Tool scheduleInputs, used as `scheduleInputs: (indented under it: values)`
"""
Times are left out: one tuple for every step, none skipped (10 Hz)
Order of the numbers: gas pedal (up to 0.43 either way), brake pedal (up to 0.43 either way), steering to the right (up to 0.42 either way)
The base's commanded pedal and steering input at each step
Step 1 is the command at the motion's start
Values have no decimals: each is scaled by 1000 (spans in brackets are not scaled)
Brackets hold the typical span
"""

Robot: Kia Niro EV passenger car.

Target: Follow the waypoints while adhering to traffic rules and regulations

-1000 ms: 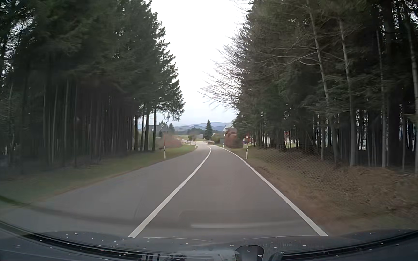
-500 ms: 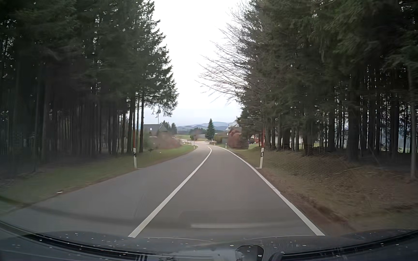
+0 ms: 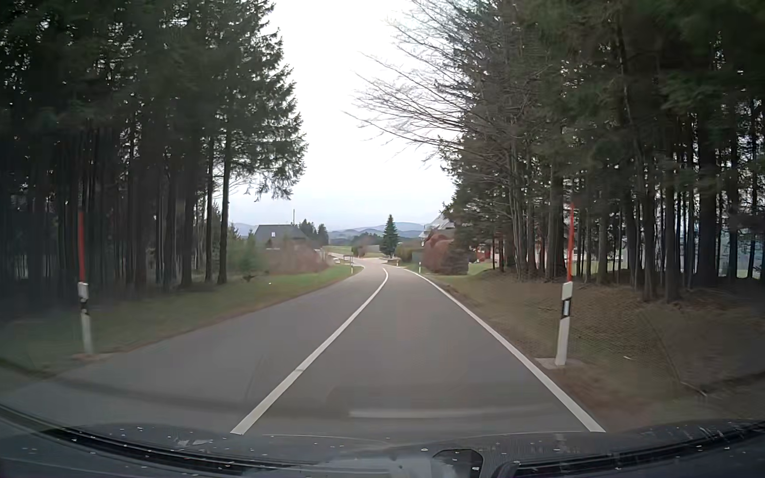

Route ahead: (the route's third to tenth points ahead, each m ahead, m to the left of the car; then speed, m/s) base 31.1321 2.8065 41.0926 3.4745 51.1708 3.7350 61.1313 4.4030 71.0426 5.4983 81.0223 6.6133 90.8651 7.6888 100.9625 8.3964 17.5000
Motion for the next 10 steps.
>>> scheduleInputs:
  values:
    - [0, 134, -7]
    - [0, 134, -7]
    - [0, 134, -7]
    - [0, 134, -7]
    - [0, 140, -6]
    - [0, 140, -7]
    - [0, 134, -7]
    - [0, 134, -7]
    - [0, 134, -7]
    - [0, 134, -5]
